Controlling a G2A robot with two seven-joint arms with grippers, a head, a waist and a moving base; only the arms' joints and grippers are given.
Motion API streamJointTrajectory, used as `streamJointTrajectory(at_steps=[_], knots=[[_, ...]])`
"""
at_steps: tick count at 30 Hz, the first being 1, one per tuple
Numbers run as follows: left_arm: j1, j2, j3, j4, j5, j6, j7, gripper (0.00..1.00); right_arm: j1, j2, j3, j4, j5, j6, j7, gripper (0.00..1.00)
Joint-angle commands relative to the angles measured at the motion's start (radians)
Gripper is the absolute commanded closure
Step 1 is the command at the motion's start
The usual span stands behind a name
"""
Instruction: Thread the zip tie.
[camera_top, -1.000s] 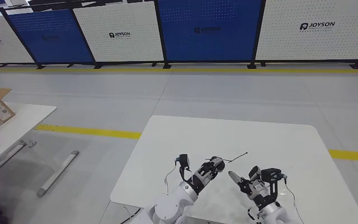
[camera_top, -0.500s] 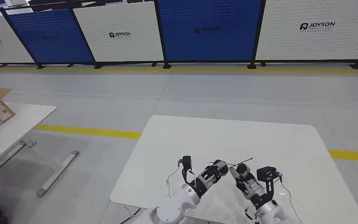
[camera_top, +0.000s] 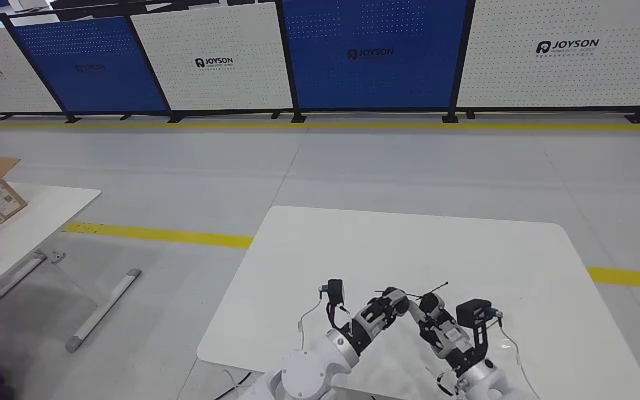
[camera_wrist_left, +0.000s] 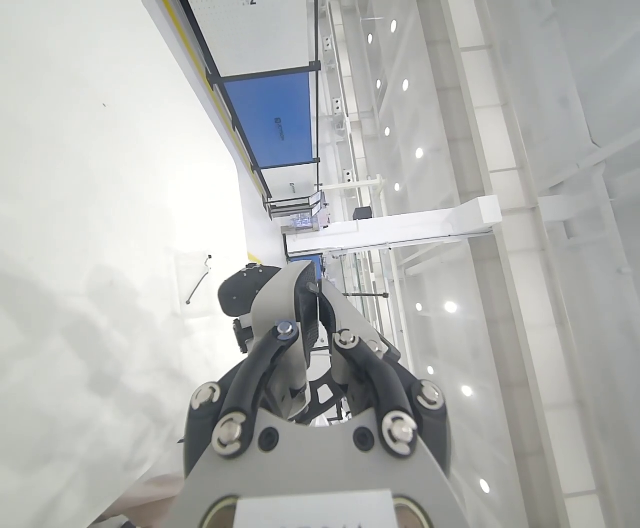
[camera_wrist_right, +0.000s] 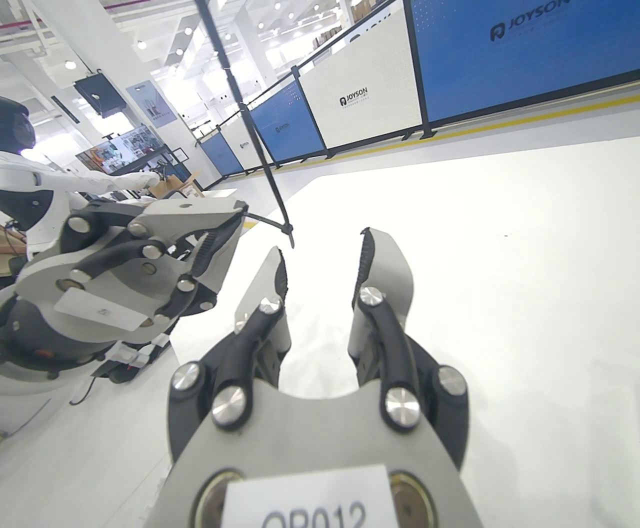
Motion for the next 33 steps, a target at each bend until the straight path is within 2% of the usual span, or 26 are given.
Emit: streamJointTrajectory(at_steps=[1,6,10,14,17,26,29,31,33], knots=[[0.001,0.000,0.001,0.000,0.003,-0.001,0.001,1.00,-0.002,0.000,0.002,-0.002,0.001,-0.003,-0.008,0.69],[0.004,0.000,0.005,0.001,0.009,-0.005,0.002,1.00,-0.006,0.000,0.004,-0.007,0.001,-0.005,-0.014,0.71],[0.007,0.001,0.007,-0.001,0.014,-0.007,0.000,1.00,-0.007,0.000,0.004,-0.008,0.001,-0.003,-0.014,0.80],[0.008,0.002,0.007,-0.002,0.018,-0.006,-0.002,1.00,-0.005,0.000,0.002,-0.008,-0.002,0.000,-0.012,0.80],[0.006,0.002,0.008,0.000,0.019,-0.003,-0.002,1.00,-0.005,-0.001,-0.001,-0.008,-0.005,0.004,-0.011,0.85],[0.004,0.002,0.013,0.003,0.024,-0.003,-0.003,1.00,-0.002,-0.001,-0.005,-0.008,-0.011,0.010,-0.001,0.82],[0.003,0.002,0.014,0.004,0.026,-0.002,-0.003,1.00,-0.002,-0.001,-0.005,-0.008,-0.012,0.010,-0.001,0.86],[0.003,0.002,0.014,0.004,0.026,-0.002,-0.002,1.00,-0.003,-0.001,-0.005,-0.009,-0.012,0.012,-0.002,1.00],[0.002,0.002,0.014,0.003,0.026,-0.003,-0.001,1.00,-0.003,-0.001,-0.005,-0.009,-0.010,0.014,-0.004,1.00]])
